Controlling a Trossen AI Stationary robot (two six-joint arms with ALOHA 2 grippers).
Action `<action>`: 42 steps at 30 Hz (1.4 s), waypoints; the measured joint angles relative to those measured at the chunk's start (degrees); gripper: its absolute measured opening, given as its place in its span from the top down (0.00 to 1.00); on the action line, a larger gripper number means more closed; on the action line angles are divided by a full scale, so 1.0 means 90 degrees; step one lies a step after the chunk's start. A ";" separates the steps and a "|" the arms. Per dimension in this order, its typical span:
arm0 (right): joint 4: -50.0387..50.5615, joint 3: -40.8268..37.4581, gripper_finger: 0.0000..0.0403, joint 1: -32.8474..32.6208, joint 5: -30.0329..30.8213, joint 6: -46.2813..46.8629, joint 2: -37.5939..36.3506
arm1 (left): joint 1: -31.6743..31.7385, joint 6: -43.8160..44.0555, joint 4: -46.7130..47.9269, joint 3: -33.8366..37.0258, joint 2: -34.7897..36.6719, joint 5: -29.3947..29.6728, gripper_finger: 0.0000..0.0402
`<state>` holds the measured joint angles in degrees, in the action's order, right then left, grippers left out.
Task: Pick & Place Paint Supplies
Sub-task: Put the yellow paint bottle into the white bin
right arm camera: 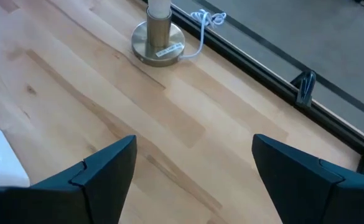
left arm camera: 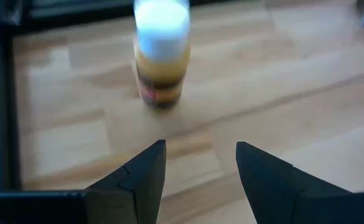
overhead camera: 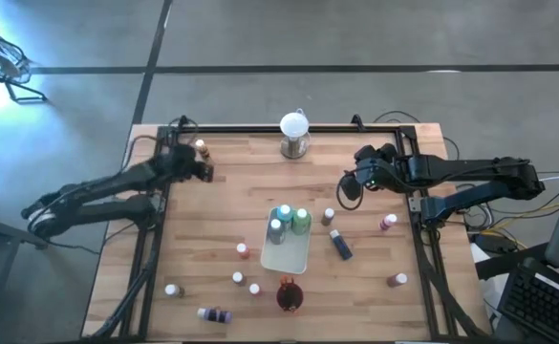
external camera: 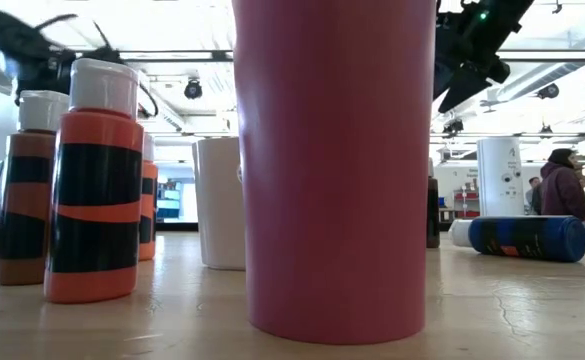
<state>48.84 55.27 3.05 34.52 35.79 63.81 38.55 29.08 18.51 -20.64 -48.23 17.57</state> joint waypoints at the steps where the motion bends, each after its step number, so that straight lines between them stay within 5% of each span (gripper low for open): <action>1: 0.0000 -0.0002 0.23 0.0000 0.0002 -0.0002 0.0000 | -0.0097 0.0001 -0.0234 0.0210 0.0001 0.0088 0.50; 12: -0.0025 -0.0024 0.31 0.0002 0.0657 0.0006 0.0000 | -0.0295 -0.0459 -0.1149 0.1059 0.0138 0.0215 0.48; 26: -0.0147 -0.0024 0.27 0.0039 0.0846 0.0043 0.0000 | -0.0295 -0.1241 -0.1666 0.1075 0.0138 0.0041 0.14; 32: -0.0216 -0.0024 0.22 0.0067 0.0881 0.0022 0.0000 | -0.0292 -0.1472 -0.2179 0.1104 0.0024 0.0824 0.13; 42: -0.0369 -0.0024 0.18 0.0355 0.0896 -0.0193 0.0000 | -0.0271 -0.1606 -0.3972 0.1580 -0.0848 0.1157 0.13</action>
<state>45.51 55.05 6.25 42.59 34.05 63.81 36.11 14.63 -17.24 -6.42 -55.86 27.98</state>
